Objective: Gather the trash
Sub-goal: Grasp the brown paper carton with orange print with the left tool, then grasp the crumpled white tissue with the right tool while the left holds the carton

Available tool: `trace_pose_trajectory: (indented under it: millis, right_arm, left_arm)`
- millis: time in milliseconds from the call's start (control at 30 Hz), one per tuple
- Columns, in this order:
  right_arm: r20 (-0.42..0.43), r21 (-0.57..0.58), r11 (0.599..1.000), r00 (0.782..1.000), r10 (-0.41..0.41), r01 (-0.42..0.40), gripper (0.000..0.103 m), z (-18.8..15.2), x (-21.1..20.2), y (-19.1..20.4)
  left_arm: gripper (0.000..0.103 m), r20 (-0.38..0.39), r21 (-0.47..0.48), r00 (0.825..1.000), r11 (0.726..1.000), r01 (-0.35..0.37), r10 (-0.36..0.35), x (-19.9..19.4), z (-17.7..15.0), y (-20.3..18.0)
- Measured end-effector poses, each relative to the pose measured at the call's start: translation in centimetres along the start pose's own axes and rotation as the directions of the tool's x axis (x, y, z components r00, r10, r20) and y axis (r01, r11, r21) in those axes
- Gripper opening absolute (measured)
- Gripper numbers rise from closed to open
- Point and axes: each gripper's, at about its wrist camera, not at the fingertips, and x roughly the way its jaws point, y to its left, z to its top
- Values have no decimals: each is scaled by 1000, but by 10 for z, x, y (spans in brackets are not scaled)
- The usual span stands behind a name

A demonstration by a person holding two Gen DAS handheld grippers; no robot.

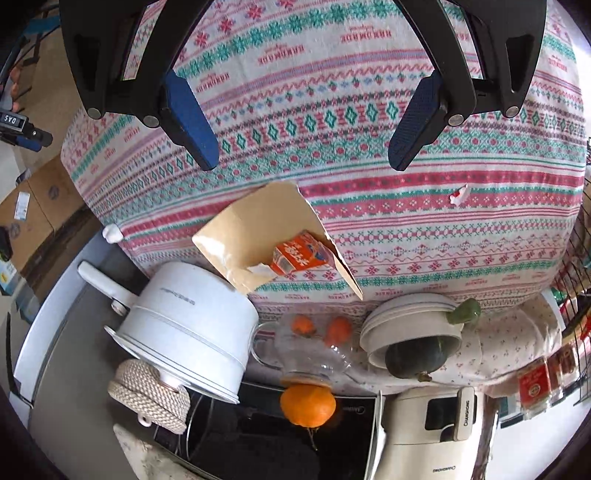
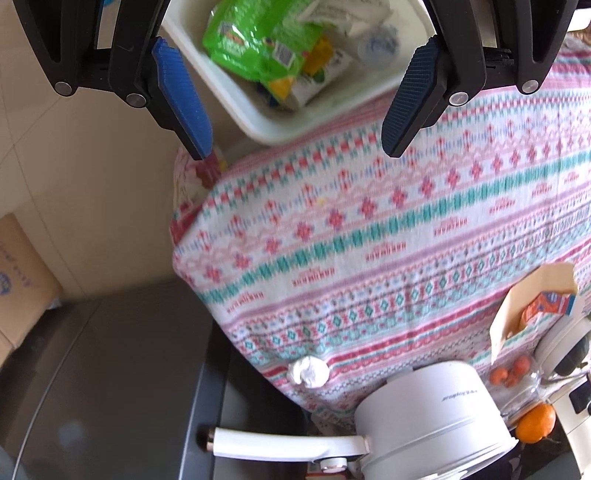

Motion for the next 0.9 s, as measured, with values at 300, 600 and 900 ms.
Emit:
trace_pose_trajectory:
  millis: [300,600,900]
  right_arm:
    - [53,11,1000,999,0,-1,79,54,44,7]
    - [82,57,998,997,2,-7,79,102,97,3]
    - [116,174,984,993,13,-33,79,148,145,-13]
  left_arm:
    - [40,-16,-139,998,989,59,-62,72,32,16]
    - [7,-61,-164,994,984,74,-85,95,32,31]
    - [2,-51,-148,993,984,98,-106,69,32,44]
